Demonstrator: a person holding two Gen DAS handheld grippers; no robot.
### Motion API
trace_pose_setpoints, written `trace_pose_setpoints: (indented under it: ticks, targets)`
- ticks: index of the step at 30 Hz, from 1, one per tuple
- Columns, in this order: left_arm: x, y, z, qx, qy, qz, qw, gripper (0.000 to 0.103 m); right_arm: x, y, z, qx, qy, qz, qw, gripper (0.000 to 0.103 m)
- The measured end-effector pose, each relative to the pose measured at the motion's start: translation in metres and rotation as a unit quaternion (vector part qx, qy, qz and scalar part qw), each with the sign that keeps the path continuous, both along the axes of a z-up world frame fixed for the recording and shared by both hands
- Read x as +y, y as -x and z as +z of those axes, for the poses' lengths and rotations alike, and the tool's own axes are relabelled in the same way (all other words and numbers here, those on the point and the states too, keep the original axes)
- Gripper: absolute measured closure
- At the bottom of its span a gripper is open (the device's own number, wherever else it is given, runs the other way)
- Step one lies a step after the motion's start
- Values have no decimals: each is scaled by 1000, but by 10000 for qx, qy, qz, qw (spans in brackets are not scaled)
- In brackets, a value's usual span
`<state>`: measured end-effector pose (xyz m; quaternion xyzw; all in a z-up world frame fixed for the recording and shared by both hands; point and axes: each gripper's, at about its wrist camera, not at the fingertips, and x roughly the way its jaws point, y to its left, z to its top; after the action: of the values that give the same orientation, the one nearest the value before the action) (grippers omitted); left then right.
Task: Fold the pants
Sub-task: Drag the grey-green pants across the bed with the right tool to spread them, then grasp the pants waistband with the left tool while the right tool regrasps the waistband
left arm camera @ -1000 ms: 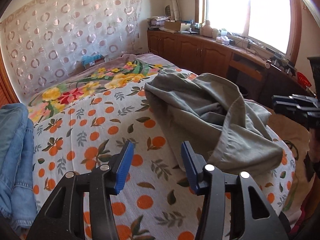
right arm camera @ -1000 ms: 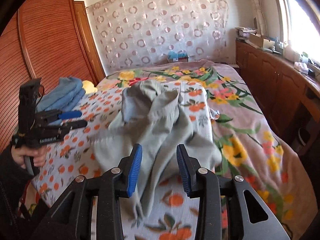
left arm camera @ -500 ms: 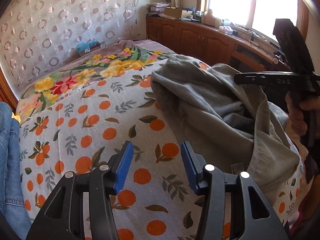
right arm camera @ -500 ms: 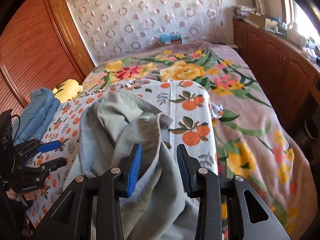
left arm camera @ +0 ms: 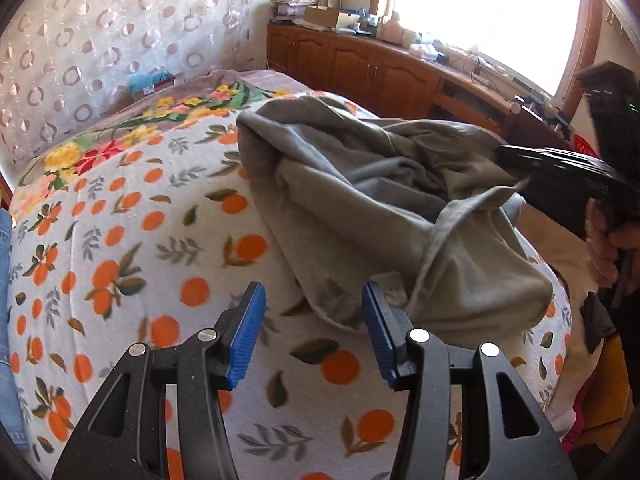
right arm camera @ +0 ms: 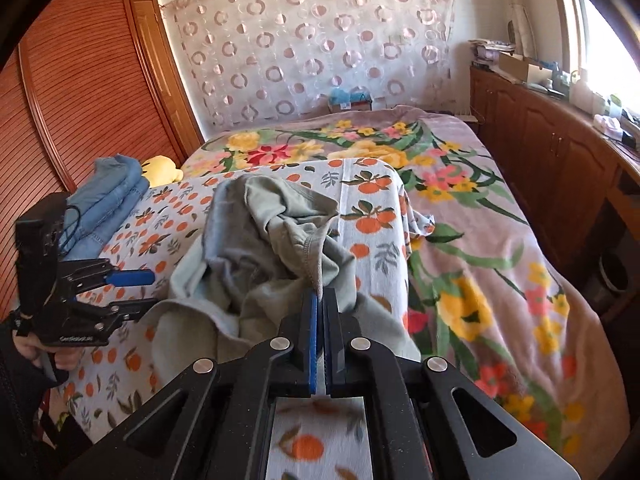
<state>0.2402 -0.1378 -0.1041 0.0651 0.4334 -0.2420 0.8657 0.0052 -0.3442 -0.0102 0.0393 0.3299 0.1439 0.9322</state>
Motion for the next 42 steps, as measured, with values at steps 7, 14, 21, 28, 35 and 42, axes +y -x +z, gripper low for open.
trace_pose_setpoints:
  ticks: [7,14,21,28,35,42]
  targets:
    - [-10,-1,-6,208,-86,71,9997,52,-6,32,-10,-23,-96,18,9999,101]
    - [-17,-12,-12,303,33,47,9995,59,0,17,-21,88,8,87,9999,101]
    - [-16,-14,-13,191,-27,23,9998,97,9,6,-20,12,109,172,9998,101]
    - [25,20,16,-304,175,369,9987,99,11,6,-23,-24,76,292,9995,101]
    - [80,75,63,-874,329,671,9934,99,31,9,-23,-88,-70,673,9977,101]
    - [118,106,70,-979,301,955,9901,99,58,8,-29,-18,-218,1187,9927,101]
